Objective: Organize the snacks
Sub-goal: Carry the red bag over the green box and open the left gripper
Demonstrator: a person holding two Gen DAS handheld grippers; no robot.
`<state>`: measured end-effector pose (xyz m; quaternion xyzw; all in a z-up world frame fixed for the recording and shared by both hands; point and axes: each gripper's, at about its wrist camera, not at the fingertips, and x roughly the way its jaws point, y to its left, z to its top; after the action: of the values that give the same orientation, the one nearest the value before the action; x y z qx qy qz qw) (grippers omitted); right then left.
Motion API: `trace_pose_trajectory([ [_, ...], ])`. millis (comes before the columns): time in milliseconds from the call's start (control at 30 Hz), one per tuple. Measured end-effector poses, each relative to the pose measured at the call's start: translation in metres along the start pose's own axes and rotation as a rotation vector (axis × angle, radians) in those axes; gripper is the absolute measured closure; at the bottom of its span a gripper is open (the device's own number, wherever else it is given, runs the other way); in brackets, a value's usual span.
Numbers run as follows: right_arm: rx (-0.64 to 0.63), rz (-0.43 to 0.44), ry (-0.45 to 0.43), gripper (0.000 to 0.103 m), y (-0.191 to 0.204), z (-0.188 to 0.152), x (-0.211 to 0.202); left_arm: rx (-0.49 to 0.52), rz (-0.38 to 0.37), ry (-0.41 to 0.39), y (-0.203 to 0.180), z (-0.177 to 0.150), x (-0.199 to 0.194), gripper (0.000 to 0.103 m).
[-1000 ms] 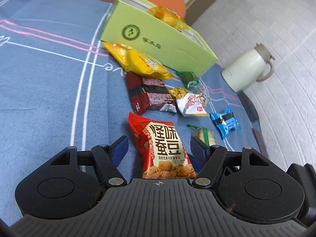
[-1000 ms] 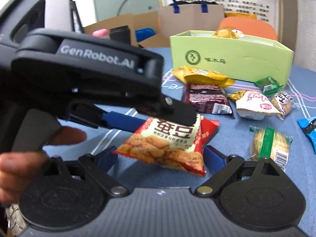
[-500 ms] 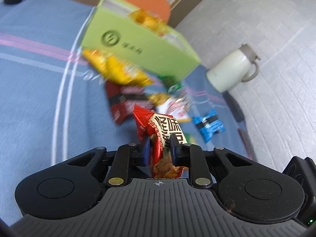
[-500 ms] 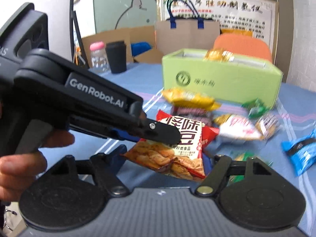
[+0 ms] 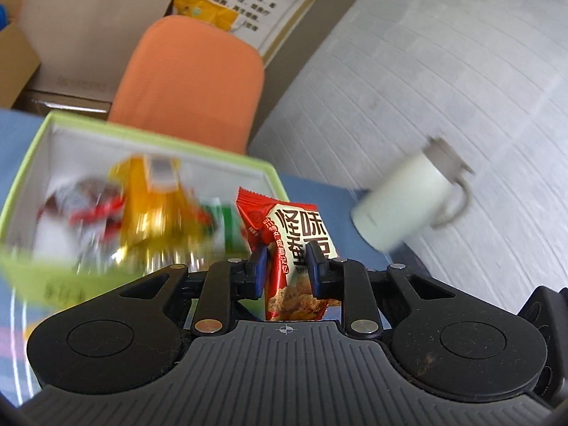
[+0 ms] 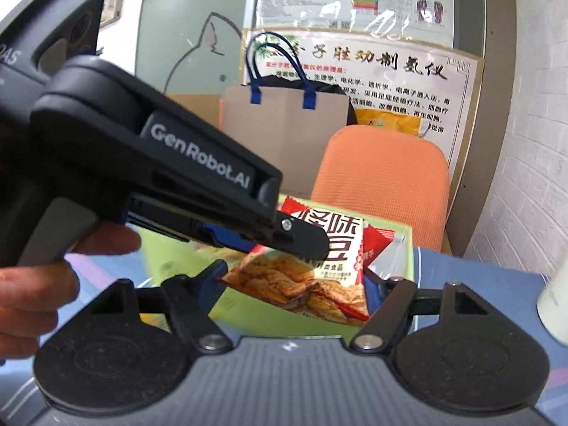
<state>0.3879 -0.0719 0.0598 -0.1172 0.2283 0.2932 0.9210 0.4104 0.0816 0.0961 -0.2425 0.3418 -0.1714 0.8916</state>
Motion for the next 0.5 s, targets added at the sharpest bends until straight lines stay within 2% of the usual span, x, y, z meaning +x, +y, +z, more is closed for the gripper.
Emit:
trace_pose_trajectory([
  [133,-0.002,0.019,0.061,0.028,-0.024,0.009,0.045,-0.011,0.051,0.020,0.018,0.028,0.047,0.103],
  [233,-0.010,0.032,0.113,0.027,-0.030,0.007,0.073,-0.011,0.090,0.051,0.030,0.032,0.072,0.103],
  [300,-0.002,0.043,0.111,0.021,-0.032,0.000,0.080,0.018,0.113,0.046,0.034,0.027,0.078,0.097],
  [367,0.021,0.048,0.112,0.021,-0.034,-0.002,0.077,0.051,0.119,0.032,0.032,0.022,0.076,0.076],
  [467,0.022,0.029,0.077,0.012,-0.033,0.004,0.061,0.078,0.110,-0.006,0.021,0.020,0.062,0.059],
  [500,0.018,0.020,0.052,0.010,-0.033,0.007,0.050,0.087,0.107,-0.023,0.017,0.019,0.054,0.058],
])
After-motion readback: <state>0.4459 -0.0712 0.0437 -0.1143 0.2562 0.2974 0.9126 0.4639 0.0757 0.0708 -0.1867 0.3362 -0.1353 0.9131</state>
